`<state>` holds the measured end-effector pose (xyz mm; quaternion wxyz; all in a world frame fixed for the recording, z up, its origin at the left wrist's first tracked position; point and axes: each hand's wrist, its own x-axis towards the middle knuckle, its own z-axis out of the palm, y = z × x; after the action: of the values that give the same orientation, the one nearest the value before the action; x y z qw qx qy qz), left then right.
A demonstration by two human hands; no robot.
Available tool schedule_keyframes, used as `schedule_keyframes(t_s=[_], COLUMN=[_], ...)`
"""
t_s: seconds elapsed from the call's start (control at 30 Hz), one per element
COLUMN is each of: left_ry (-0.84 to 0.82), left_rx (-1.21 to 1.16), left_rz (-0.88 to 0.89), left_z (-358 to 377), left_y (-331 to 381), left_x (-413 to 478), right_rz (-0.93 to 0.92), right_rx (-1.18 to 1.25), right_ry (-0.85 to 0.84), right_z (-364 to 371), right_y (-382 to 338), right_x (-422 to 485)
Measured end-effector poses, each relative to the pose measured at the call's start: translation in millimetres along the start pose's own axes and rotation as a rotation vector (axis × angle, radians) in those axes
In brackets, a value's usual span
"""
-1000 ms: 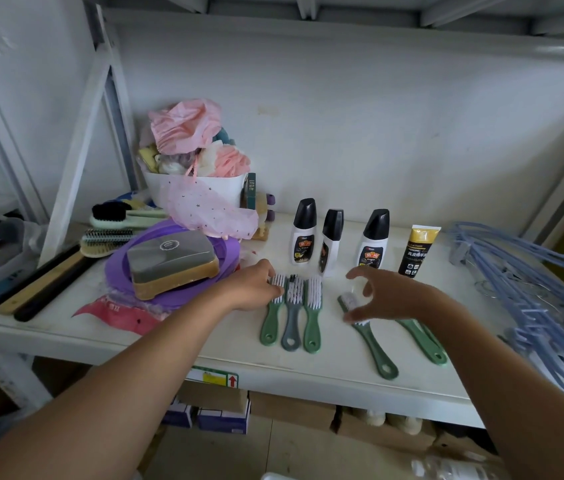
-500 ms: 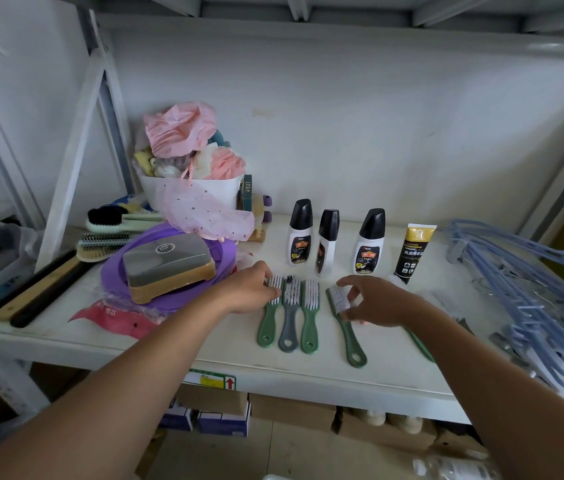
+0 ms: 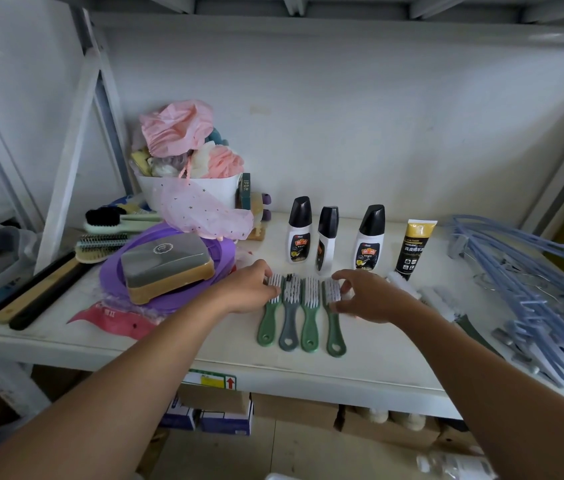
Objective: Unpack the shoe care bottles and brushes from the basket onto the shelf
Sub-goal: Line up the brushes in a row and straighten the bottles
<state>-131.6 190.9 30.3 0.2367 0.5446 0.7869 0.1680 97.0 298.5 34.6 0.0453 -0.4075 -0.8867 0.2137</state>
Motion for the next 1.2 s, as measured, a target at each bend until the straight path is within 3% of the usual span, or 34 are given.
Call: schedule_keyframes(t_s=[1.2], left_ry=[0.001], left_rx=[-0.070], left_rz=[0.008], left_z=[-0.6], left_y=[0.9], left_x=[-1.1], right_rz=[0.018], right_rx=[0.033], right_ry=[-0.023], right_z=[-0.8], right_y=[-4.1], right_x=[0.6])
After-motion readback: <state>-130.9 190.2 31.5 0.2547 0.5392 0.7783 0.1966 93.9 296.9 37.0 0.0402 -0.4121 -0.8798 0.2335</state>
